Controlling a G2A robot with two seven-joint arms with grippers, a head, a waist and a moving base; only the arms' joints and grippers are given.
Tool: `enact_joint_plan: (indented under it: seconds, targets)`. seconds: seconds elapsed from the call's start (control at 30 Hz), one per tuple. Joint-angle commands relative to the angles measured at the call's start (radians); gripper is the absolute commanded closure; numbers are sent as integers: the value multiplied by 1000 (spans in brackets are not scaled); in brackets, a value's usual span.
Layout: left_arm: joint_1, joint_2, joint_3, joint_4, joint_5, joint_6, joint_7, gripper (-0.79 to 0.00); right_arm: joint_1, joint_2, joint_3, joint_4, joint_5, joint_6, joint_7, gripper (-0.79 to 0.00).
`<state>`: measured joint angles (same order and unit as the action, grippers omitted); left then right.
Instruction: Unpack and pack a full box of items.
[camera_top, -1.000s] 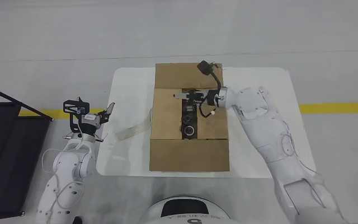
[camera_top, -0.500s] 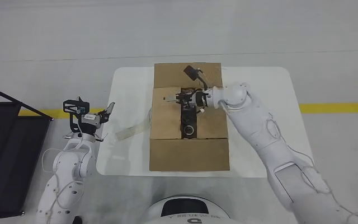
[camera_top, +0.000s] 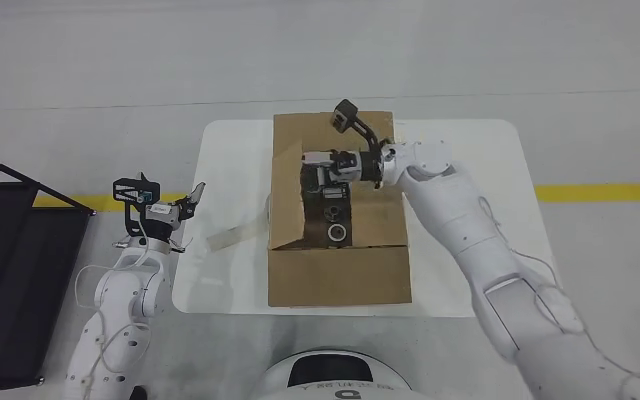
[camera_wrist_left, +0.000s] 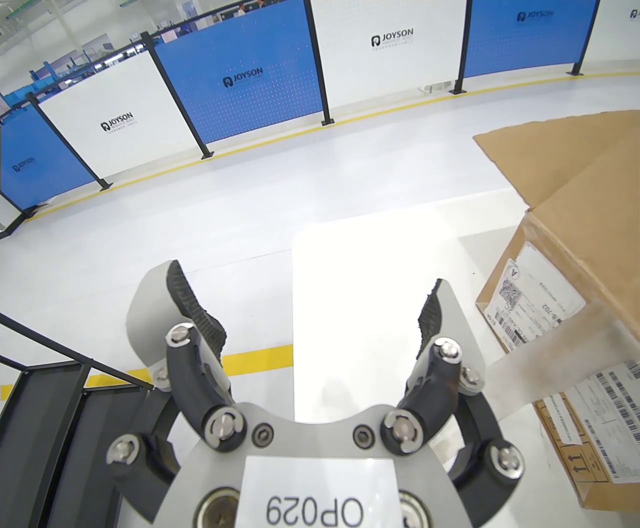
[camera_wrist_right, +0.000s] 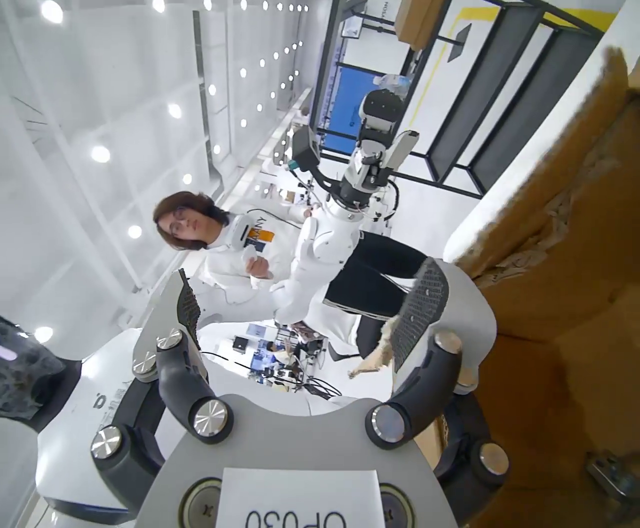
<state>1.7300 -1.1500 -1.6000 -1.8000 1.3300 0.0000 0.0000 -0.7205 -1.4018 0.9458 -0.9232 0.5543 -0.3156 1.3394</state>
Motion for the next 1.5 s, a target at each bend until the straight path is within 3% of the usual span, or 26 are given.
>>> enact_joint_plan:
  seconds: [0.0,0.3,0.6,0.8,0.97,1.1,1.23,1.37,1.47]
  targets:
    - [0,0,0,0,0,0,0,-785,16,-13,-40,-13,-22,7,-15,-785]
    - [0,0,0,0,0,0,0,-785,122,-88,-227,-15,-119,53,-66,-757]
    - [0,0,0,0,0,0,0,-785,198,-195,-402,191,-190,126,-136,-785]
    - [0,0,0,0,0,0,0,-785,229,-255,-451,325,-204,107,-160,-785]
    - [0,0,0,0,0,0,0,-785,265,-275,-427,373,-169,24,-149,-785]
    - [0,0,0,0,0,0,0,-785,283,-255,-367,373,-126,-84,-116,-785]
    - [0,0,0,0,0,0,0,-785,274,-196,-268,338,-98,-198,-79,-785]
    - [0,0,0,0,0,0,0,-785,211,-103,-131,234,-107,-255,-90,-785]
    - [0,0,0,0,0,0,0,-785,57,15,69,37,-176,-281,-116,-785]
